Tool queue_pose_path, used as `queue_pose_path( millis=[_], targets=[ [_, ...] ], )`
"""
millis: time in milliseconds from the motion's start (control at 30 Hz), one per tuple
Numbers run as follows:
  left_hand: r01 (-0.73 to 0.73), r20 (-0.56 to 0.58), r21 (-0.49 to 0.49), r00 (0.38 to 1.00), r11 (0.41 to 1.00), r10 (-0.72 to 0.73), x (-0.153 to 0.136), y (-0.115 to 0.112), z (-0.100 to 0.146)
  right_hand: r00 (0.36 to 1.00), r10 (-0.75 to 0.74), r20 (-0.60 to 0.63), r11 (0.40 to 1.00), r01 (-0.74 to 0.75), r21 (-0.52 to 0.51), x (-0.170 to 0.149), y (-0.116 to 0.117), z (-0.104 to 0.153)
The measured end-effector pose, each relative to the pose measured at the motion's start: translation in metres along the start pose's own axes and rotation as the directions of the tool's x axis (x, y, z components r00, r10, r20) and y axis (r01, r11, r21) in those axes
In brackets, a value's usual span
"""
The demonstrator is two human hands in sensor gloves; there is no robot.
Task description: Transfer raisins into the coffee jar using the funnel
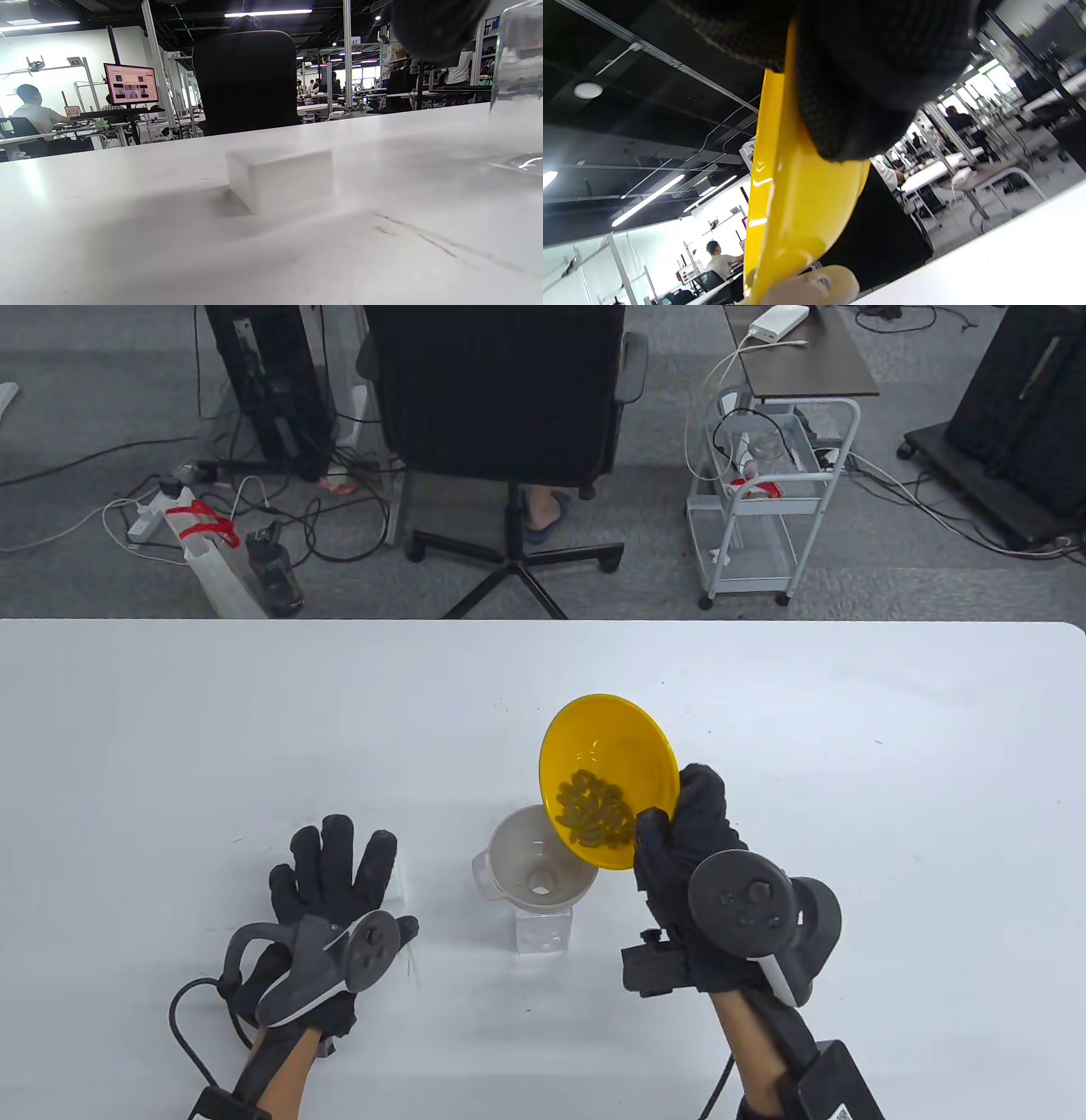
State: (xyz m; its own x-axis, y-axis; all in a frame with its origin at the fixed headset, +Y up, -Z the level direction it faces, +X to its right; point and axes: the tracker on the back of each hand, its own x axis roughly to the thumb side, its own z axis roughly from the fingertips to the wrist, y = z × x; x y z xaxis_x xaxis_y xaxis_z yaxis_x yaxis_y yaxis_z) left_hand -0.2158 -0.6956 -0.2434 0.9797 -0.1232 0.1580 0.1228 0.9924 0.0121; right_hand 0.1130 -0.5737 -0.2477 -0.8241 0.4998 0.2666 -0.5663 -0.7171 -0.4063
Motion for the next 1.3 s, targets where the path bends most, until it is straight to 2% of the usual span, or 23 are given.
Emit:
queue_pose_path(
  millis=[167,433,767,867,933,967,1033,1067,1167,1300],
  targets=[
    [0.000,0.000,0.000,1.000,1.000,0.000,0.000,0.000,0.000,0.982,0.148,0.114,0.988,-0.143,-0.053,0.023,0.008,0.010],
    [-0.002,-0.002,0.000,1.000,1.000,0.002,0.000,0.000,0.000,0.884,0.382,0.271,0.922,-0.345,-0.174,0.051,0.026,0.029],
    [0.001,-0.002,-0.001,1.000,1.000,-0.001,0.000,-0.001,0.000,0.786,0.510,0.349,0.855,-0.419,-0.305,0.064,0.032,0.044],
    [0.000,-0.003,-0.002,1.000,1.000,0.000,0.000,-0.001,0.000,0.805,0.488,0.337,0.865,-0.394,-0.310,0.064,0.028,0.043],
    [-0.001,-0.004,-0.002,1.000,1.000,0.001,0.000,-0.001,0.000,0.839,0.445,0.313,0.884,-0.355,-0.305,0.061,0.022,0.040],
    [-0.001,-0.004,-0.002,1.000,1.000,0.001,0.000,-0.001,0.000,0.884,0.375,0.278,0.910,-0.294,-0.293,0.056,0.014,0.035],
    [-0.001,-0.004,-0.003,1.000,1.000,0.001,0.000,-0.001,0.000,0.932,0.280,0.228,0.936,-0.213,-0.280,0.048,0.003,0.030],
    [-0.001,-0.005,-0.003,1.000,1.000,0.001,0.000,-0.002,0.000,0.961,0.203,0.186,0.952,-0.149,-0.269,0.041,-0.006,0.024],
    [0.000,-0.006,-0.003,1.000,1.000,0.000,0.000,-0.002,0.000,0.995,0.061,0.081,0.966,-0.038,-0.257,0.017,-0.019,0.016],
    [0.000,-0.007,-0.004,1.000,1.000,0.000,0.000,-0.002,0.000,0.985,-0.121,-0.120,0.962,0.087,-0.258,-0.036,-0.031,0.009]
  ],
)
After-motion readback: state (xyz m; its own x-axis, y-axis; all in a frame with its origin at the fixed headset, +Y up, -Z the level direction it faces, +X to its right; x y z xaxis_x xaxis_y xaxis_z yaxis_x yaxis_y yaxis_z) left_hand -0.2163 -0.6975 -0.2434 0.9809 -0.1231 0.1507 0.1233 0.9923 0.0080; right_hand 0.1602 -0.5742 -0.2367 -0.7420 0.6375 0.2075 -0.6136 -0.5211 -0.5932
